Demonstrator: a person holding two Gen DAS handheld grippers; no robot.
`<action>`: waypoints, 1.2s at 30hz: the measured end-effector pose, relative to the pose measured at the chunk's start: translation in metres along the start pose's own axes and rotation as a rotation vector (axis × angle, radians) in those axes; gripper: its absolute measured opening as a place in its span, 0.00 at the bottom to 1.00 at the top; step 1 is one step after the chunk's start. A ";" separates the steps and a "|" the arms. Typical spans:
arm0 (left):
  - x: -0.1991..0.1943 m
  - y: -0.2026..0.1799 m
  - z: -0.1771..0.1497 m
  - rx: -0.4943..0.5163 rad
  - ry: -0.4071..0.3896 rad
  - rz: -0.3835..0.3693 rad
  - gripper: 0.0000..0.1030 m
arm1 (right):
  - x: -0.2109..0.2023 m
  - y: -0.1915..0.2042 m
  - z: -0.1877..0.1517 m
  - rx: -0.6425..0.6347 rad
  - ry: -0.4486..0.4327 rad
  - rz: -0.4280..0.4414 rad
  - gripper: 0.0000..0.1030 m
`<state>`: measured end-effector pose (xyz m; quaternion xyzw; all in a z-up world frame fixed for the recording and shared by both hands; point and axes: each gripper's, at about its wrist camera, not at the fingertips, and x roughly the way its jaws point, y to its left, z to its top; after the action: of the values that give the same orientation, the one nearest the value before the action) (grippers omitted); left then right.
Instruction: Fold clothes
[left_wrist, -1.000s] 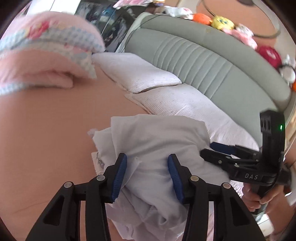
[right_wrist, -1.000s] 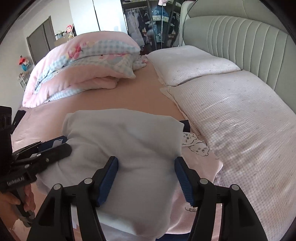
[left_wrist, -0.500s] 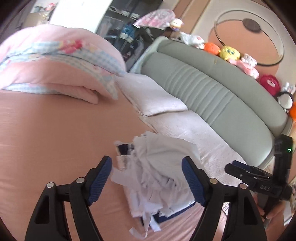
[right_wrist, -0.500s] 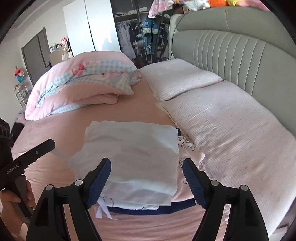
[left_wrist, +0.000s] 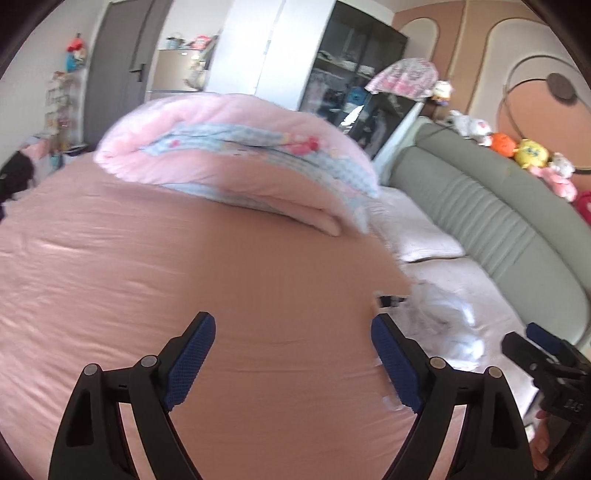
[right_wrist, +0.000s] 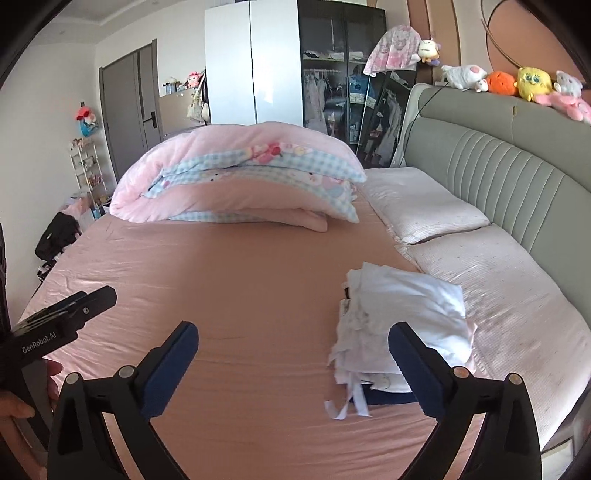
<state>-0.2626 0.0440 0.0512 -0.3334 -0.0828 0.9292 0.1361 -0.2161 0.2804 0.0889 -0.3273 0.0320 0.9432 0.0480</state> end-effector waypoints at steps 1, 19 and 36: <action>-0.007 0.007 -0.001 0.003 -0.004 0.021 0.84 | -0.001 0.011 -0.002 0.008 0.004 0.016 1.00; -0.148 0.065 -0.016 -0.021 -0.107 0.048 0.84 | -0.085 0.108 -0.015 0.026 0.006 0.043 1.00; -0.223 0.049 -0.104 -0.045 -0.029 0.083 0.84 | -0.172 0.126 -0.108 -0.044 0.019 0.034 1.00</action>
<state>-0.0400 -0.0643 0.0932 -0.3261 -0.0919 0.9367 0.0887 -0.0297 0.1330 0.1145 -0.3367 0.0175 0.9411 0.0242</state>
